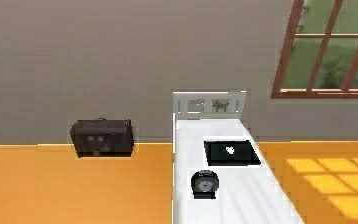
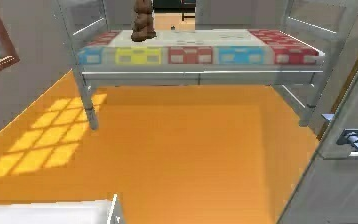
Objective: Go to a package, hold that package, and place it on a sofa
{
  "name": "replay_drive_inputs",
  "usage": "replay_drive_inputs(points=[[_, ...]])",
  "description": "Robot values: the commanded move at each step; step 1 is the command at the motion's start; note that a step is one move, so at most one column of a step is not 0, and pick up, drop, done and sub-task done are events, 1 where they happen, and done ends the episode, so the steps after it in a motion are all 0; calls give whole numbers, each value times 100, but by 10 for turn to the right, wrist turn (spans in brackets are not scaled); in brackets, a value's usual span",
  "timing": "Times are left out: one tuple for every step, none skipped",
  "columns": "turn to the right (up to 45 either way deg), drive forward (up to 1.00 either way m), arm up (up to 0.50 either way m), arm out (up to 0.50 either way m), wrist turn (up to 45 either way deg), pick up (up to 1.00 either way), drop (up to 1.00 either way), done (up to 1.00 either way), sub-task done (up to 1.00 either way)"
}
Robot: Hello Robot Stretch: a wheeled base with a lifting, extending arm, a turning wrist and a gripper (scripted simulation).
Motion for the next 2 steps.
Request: replay_drive_inputs(points=[[450, 0, 0, 0, 0, 0, 0, 0, 0], [450, 0, 0, 0, 0, 0, 0, 0, 0]])
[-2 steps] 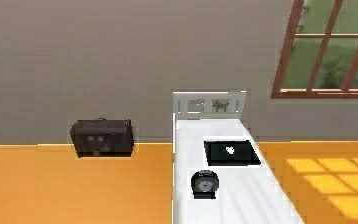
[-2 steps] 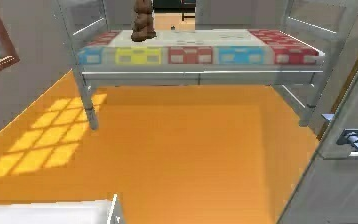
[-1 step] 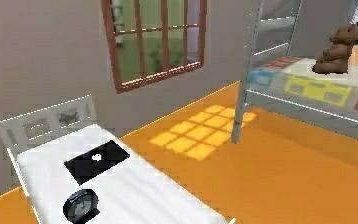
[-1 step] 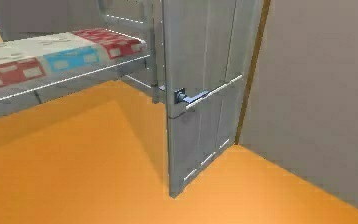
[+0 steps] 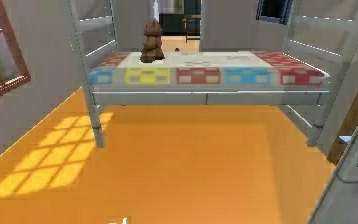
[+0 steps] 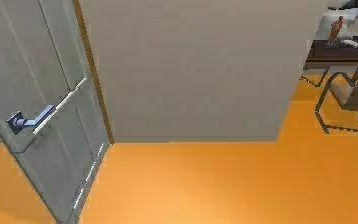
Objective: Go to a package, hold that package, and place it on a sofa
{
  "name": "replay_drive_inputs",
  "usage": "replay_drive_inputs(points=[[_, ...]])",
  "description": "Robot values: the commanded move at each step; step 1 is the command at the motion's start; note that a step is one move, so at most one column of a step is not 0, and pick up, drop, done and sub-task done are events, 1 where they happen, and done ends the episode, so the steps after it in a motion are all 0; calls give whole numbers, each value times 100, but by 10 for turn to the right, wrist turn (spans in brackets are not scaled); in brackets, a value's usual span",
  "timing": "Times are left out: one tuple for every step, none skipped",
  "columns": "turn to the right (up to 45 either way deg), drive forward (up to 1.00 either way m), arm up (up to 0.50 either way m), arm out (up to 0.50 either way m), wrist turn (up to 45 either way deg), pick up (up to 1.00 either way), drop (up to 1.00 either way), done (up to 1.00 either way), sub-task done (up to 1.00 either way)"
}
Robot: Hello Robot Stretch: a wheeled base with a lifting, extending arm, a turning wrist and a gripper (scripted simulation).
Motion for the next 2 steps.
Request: replay_drive_inputs(points=[[420, 0, 0, 0, 0, 0, 0, 0, 0], [0, 20, 0, 0, 0, 0, 0, 0, 0]])
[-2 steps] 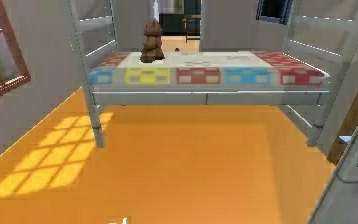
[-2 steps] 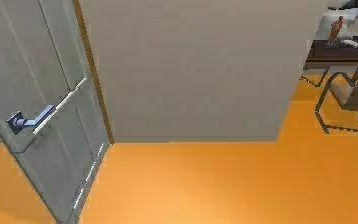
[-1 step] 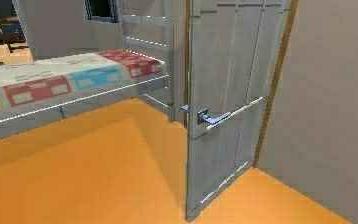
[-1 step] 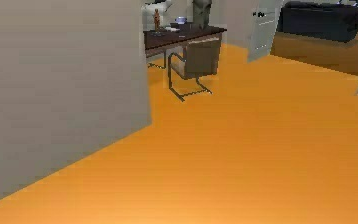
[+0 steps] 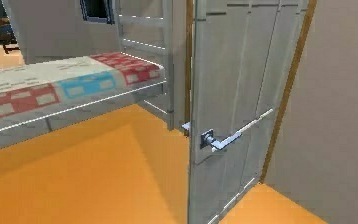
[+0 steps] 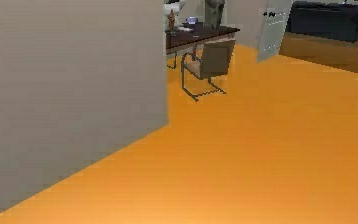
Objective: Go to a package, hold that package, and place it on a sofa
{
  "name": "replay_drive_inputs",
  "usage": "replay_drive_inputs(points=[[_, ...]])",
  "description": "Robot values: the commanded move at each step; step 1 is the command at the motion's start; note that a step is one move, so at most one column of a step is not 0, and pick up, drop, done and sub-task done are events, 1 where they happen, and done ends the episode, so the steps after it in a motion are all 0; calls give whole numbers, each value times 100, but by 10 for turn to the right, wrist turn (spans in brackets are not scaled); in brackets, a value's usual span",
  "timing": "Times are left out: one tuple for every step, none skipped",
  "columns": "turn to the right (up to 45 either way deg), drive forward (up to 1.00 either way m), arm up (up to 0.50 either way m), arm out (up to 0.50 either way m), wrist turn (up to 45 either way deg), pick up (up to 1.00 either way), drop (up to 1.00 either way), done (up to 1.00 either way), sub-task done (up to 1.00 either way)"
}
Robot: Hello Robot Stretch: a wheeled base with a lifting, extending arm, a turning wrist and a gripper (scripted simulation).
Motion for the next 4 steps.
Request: replay_drive_inputs(points=[[-390, 0, 0, 0, 0, 0, 0, 0, 0], [0, 75, 0, 0, 0, 0, 0, 0, 0], [-450, 0, 0, 0, 0, 0, 0, 0, 0], [-120, 0, 0, 0, 0, 0, 0, 0, 0]])
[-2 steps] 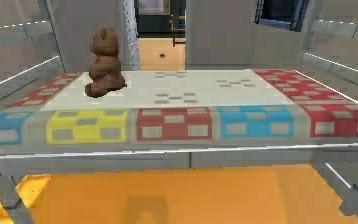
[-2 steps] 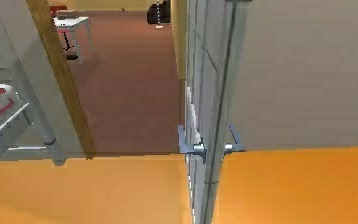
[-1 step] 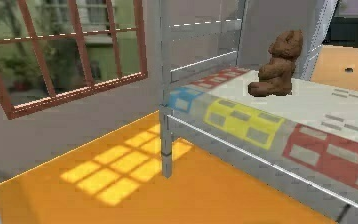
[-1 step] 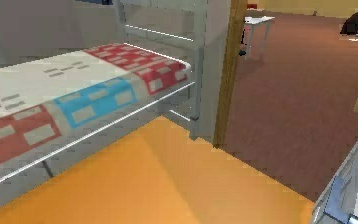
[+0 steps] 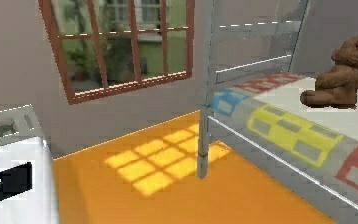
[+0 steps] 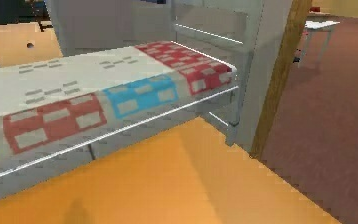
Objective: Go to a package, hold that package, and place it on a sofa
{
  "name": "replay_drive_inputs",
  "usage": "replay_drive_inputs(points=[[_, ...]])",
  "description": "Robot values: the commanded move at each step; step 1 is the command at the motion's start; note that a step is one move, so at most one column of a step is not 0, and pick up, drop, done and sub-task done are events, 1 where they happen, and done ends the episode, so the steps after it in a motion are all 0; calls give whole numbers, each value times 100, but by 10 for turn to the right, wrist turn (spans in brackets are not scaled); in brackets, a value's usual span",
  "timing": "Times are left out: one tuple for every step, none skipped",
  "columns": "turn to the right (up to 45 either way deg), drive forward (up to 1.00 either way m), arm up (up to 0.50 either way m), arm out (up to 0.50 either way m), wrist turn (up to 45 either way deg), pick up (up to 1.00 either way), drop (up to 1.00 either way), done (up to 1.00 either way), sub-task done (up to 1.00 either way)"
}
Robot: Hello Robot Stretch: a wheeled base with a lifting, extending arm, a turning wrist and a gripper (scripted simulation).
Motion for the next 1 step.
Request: replay_drive_inputs(points=[[0, 55, 0, 0, 0, 0, 0, 0, 0]])
